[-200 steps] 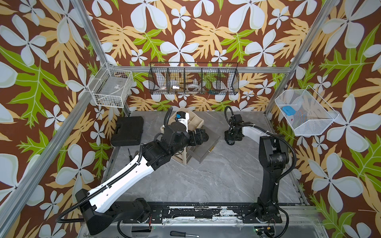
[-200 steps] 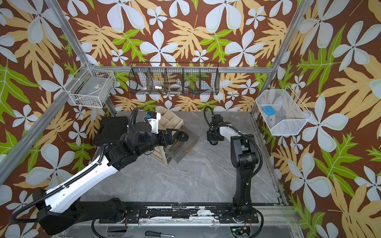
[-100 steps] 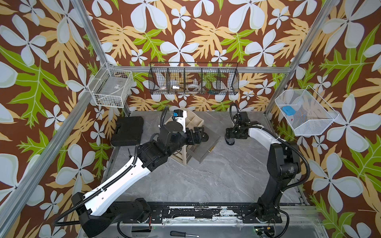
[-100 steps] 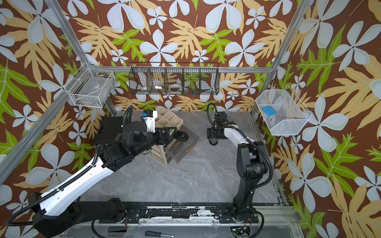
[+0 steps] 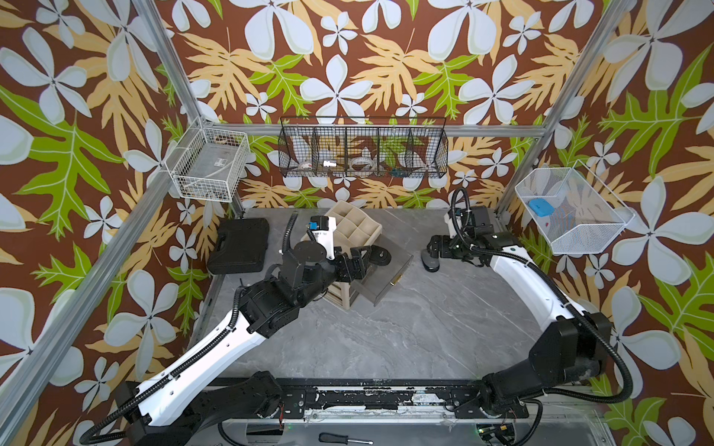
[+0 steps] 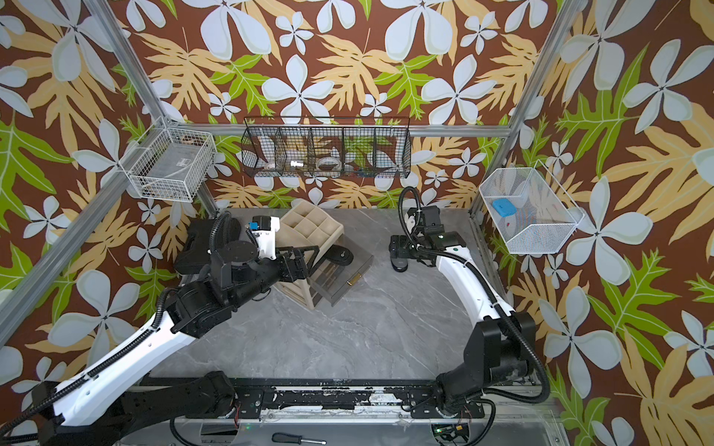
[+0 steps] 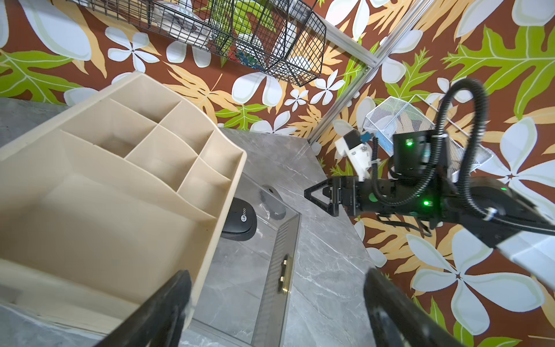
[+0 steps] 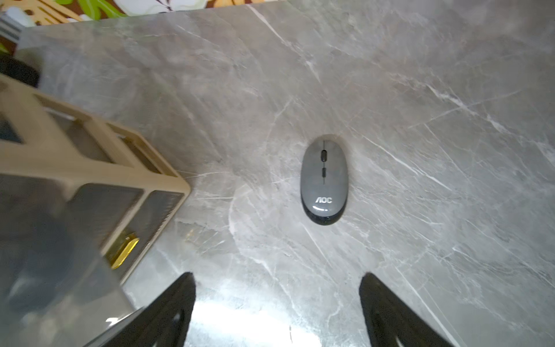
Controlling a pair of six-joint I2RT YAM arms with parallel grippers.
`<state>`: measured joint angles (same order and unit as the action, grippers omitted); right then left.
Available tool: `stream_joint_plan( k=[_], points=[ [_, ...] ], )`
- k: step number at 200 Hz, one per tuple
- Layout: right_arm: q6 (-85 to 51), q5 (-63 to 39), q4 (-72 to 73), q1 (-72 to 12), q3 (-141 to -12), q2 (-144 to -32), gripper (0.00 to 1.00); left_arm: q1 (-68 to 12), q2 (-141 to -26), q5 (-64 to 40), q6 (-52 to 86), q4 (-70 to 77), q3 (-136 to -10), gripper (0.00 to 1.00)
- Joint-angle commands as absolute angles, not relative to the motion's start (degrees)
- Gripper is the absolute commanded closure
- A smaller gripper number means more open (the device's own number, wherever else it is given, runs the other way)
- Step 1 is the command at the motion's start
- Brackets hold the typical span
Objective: Take the mice out of the drawer
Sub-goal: Pick up the mouse from the drawer.
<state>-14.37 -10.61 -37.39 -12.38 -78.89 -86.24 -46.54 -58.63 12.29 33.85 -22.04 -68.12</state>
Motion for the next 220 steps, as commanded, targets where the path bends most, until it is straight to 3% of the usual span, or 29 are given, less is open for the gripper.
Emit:
stream_joint_plan(
  k=[1, 99, 220],
  points=[
    [-13.4, -11.5, -41.1, -15.8, -82.0, -85.0, 0.12, -46.5, -56.7, 14.8, 35.3, -19.9, -66.2, 0.08],
    [-7.6, -3.9, -46.8, -35.6, -94.2, -91.4, 0.16, -46.5, -52.2, 19.7, 39.4, -19.3, -59.9, 0.08],
    [-1.4, -3.5, -48.2, -36.6, -101.9, -102.6, 0.22, -46.4, -51.8, 24.7, 40.1, -20.1, -57.6, 0.05]
  ],
)
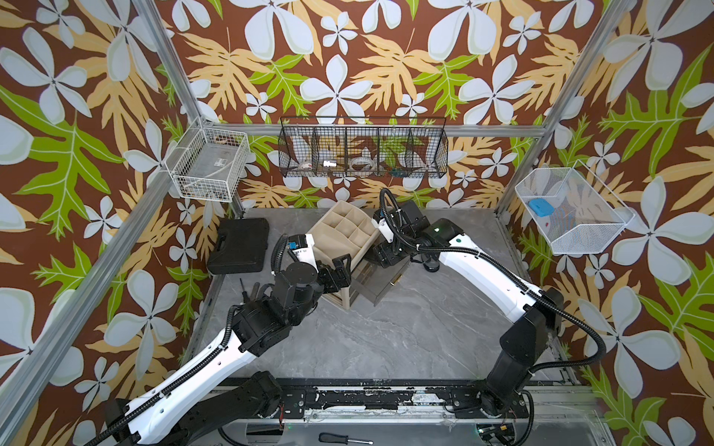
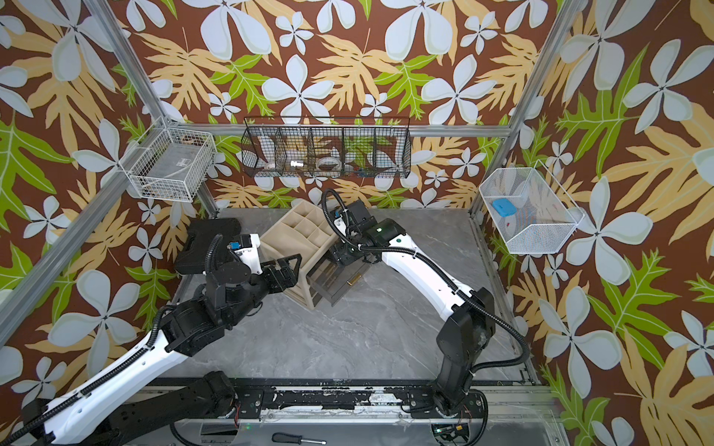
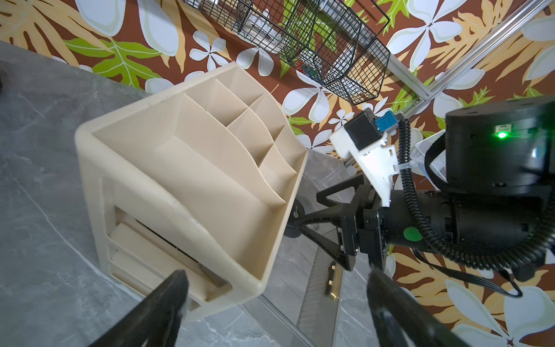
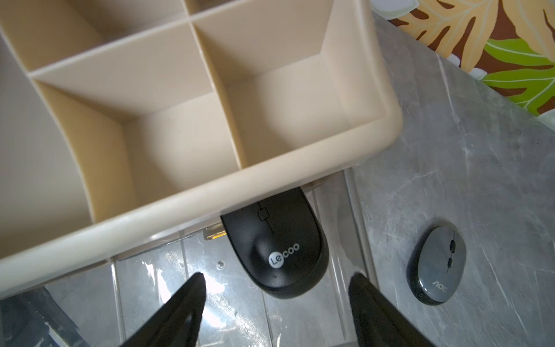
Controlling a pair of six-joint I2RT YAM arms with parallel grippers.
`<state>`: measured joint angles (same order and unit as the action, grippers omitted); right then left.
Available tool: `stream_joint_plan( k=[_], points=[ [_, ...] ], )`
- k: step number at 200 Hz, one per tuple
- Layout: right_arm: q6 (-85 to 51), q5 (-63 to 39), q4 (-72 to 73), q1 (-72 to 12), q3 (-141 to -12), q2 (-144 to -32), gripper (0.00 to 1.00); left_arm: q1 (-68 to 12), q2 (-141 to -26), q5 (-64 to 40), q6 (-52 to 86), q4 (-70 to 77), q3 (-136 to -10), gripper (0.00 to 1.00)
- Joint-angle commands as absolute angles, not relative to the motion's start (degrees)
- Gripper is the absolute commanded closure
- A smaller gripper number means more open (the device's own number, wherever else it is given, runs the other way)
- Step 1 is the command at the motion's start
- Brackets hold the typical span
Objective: Take the mice out of the drawer
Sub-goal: Pick up the mouse from the drawer.
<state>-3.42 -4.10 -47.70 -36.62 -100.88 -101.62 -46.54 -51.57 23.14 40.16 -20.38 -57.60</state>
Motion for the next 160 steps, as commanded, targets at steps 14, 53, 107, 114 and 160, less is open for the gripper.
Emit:
stream_joint_plan(
  k=[14, 53, 107, 114, 160],
  points=[
    [-0.7, -3.5, -47.9, -36.6, -102.5, -103.4, 0.22, -46.4, -52.2, 24.9, 40.0, -20.2, -57.6, 0.05],
    [0.3, -3.5, -49.5, -36.6, -105.6, -106.6, 0.21, -46.3, -53.2, 25.2, 39.7, -20.3, -58.2, 0.05],
    [1.2, -5.5, -50.9, -36.6, -106.8, -108.9, 0.19, -45.8, -53.5, 25.4, 39.4, -20.6, -58.5, 0.04],
    [1.2, -6.1, -51.1, -36.6, -106.7, -108.8, 0.19, -45.6, -53.5, 25.4, 39.4, -20.7, -58.6, 0.04],
    [0.4, -9.9, -50.6, -36.8, -102.5, -105.0, 0.20, -44.7, -53.8, 24.3, 39.3, -20.7, -58.9, 0.04]
  ],
)
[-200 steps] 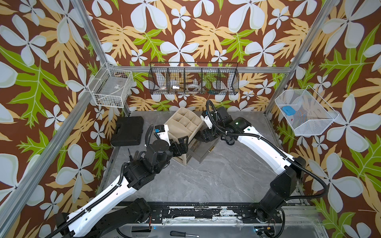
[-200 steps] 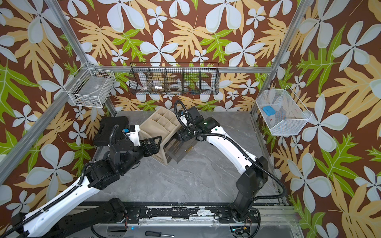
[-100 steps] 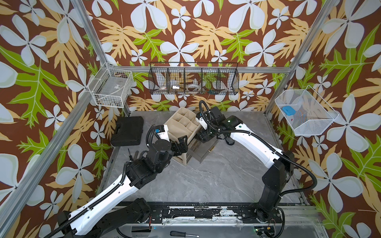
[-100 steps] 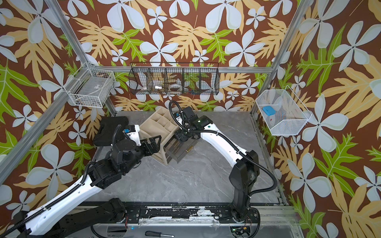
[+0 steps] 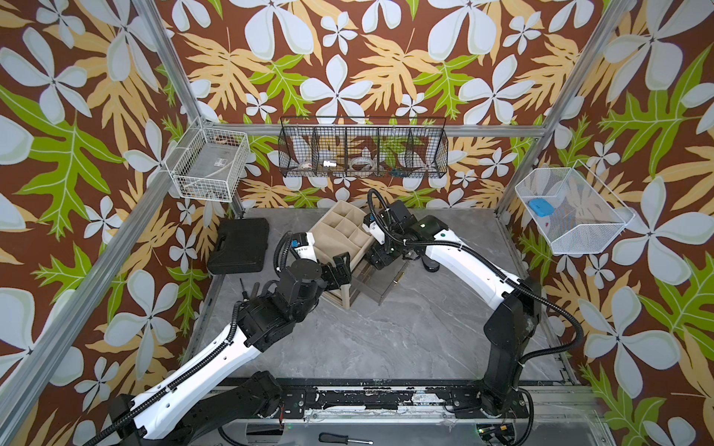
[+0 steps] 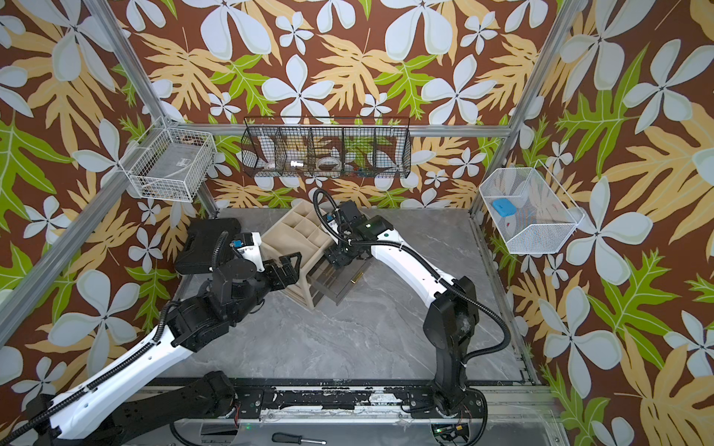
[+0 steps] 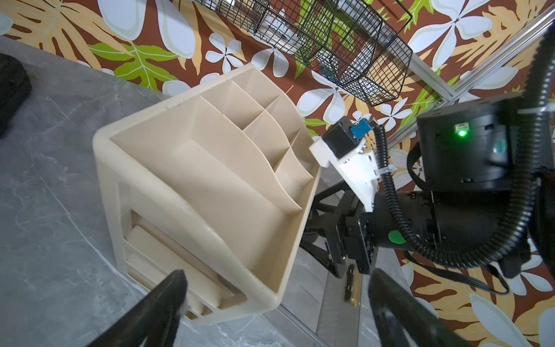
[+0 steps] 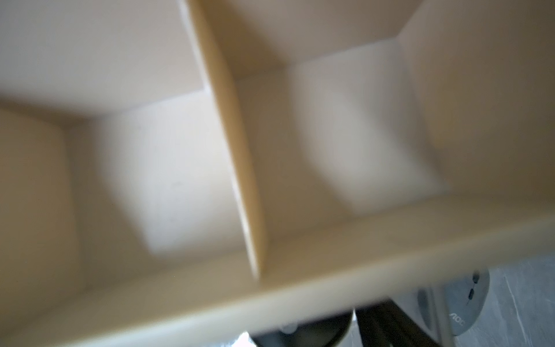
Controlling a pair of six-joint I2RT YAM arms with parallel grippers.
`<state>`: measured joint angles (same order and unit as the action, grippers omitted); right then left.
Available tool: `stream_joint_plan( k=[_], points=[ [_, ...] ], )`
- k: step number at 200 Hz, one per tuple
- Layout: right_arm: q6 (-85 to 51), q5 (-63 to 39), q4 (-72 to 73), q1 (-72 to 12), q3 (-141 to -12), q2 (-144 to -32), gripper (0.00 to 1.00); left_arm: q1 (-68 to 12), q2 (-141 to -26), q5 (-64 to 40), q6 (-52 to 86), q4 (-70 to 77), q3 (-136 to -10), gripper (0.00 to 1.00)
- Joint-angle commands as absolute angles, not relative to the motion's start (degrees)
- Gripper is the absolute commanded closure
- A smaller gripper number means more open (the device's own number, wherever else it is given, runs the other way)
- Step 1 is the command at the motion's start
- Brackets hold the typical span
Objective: Take the mice out of the drawer
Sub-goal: Pick up the mouse from the drawer.
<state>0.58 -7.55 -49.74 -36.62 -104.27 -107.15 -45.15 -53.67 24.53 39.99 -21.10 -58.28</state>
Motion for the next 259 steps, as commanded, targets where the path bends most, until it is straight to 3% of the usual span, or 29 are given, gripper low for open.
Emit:
stream_joint_plan(
  k=[1, 72, 174, 259],
  points=[
    [0.3, -9.9, -50.5, -36.8, -102.3, -104.9, 0.20, -44.7, -53.8, 24.3, 39.3, -20.7, -58.9, 0.04],
    [-0.9, -3.0, -50.2, -38.0, -101.7, -102.9, 0.16, -44.1, -55.1, 23.4, 39.8, -20.0, -60.0, 0.04],
    [-0.9, -6.4, -49.4, -37.6, -102.8, -108.1, 0.13, -43.9, -56.3, 23.0, 40.2, -20.0, -60.3, 0.04],
    [-3.3, -5.3, -48.1, -37.6, -102.1, -108.9, 0.20, -43.7, -56.6, 22.8, 40.3, -19.8, -60.6, 0.04]
  ],
)
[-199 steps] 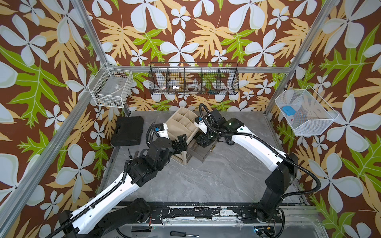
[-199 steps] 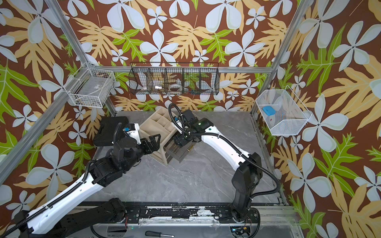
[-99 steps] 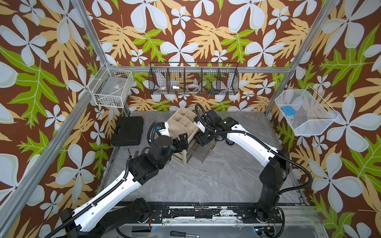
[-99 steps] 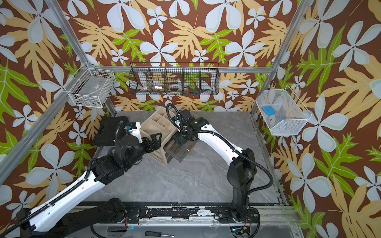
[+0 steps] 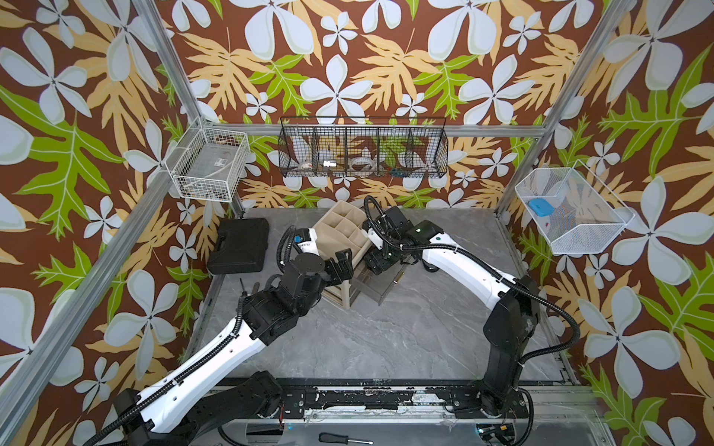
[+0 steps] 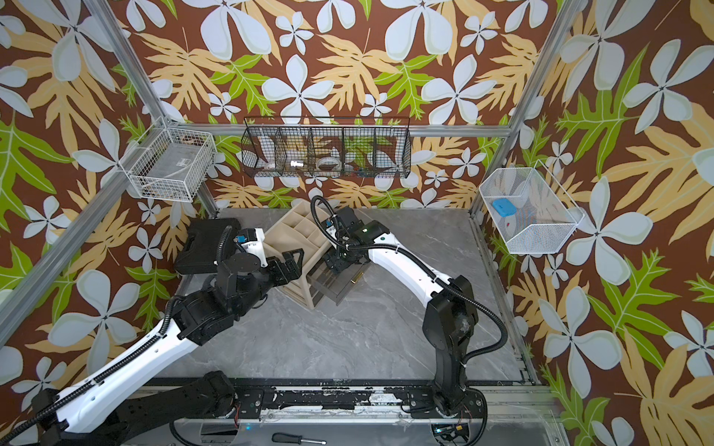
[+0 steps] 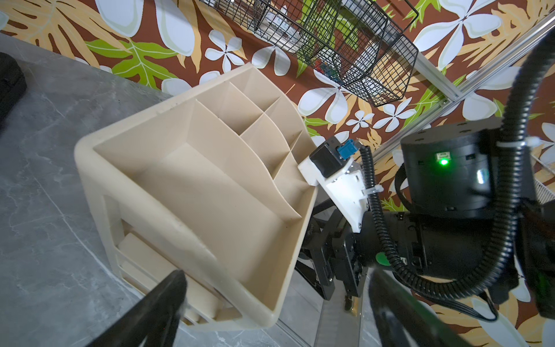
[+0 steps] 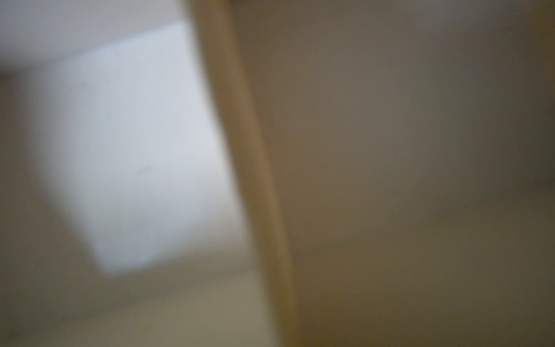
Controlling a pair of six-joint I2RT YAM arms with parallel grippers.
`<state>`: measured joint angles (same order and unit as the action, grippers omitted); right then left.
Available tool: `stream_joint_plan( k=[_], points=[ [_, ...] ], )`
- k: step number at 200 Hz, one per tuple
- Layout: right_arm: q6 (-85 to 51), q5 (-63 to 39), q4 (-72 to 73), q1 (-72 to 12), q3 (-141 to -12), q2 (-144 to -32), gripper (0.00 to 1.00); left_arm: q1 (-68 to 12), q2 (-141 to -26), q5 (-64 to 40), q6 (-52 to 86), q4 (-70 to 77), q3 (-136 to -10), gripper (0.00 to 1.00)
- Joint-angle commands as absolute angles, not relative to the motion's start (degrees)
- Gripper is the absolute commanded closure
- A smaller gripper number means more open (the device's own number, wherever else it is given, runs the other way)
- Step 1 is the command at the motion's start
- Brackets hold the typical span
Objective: Take the mice out of the drawer
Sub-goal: Pick up the mouse from the drawer.
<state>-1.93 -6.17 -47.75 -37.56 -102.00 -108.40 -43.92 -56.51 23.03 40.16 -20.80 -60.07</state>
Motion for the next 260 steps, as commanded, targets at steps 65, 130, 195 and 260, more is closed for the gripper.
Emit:
stream_joint_plan(
  k=[65, 130, 195, 260],
  points=[
    [-4.9, -4.9, -48.7, -37.6, -102.9, -106.5, 0.32, -43.6, -57.1, 22.5, 40.1, -19.9, -61.4, 0.04],
    [-6.2, -5.3, -48.4, -37.3, -102.0, -104.8, 0.32, -43.6, -57.5, 21.8, 39.7, -20.1, -62.7, 0.04],
    [-6.2, -5.5, -49.1, -37.6, -102.8, -108.4, 0.28, -43.5, -57.6, 21.2, 40.1, -20.2, -62.8, 0.04],
    [-6.8, -3.1, -49.6, -37.7, -103.1, -109.1, 0.42, -43.6, -58.1, 20.9, 39.9, -20.1, -63.6, 0.04]
  ],
)
